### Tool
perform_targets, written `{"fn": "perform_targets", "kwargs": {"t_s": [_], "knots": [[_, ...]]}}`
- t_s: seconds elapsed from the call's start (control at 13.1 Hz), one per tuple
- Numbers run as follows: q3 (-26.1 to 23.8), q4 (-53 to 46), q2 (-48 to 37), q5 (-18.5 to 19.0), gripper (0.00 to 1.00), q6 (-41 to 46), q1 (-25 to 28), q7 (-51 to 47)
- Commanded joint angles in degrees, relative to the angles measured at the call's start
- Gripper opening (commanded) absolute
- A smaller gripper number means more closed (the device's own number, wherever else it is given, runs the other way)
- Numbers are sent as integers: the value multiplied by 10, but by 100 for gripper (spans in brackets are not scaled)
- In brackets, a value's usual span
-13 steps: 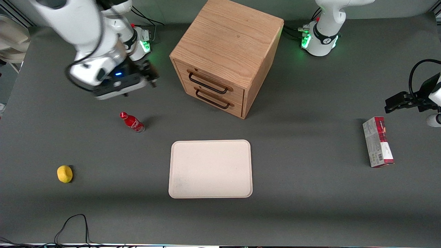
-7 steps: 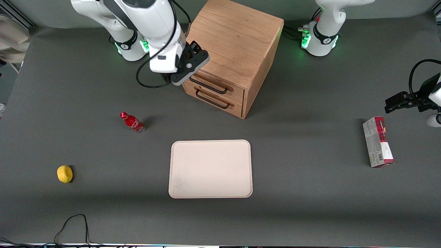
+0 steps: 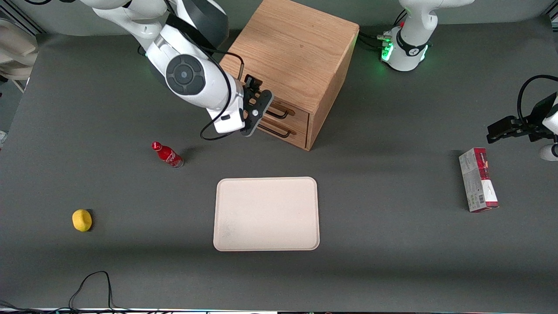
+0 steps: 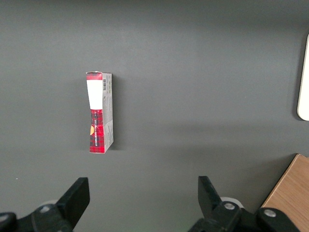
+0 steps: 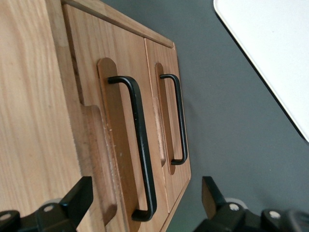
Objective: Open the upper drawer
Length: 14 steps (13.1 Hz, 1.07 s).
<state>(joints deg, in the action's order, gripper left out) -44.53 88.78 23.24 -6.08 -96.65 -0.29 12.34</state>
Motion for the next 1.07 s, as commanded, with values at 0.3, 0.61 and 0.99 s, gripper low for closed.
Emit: {"fn": "perform_targets", "kwargs": {"t_s": [0.3, 0.61, 0.99], "knots": [[-5, 14, 22, -8, 100, -34, -2, 43], [-4, 17, 37, 17, 100, -43, -2, 51], [-4, 34, 51, 34, 100, -78, 4, 51]]}}
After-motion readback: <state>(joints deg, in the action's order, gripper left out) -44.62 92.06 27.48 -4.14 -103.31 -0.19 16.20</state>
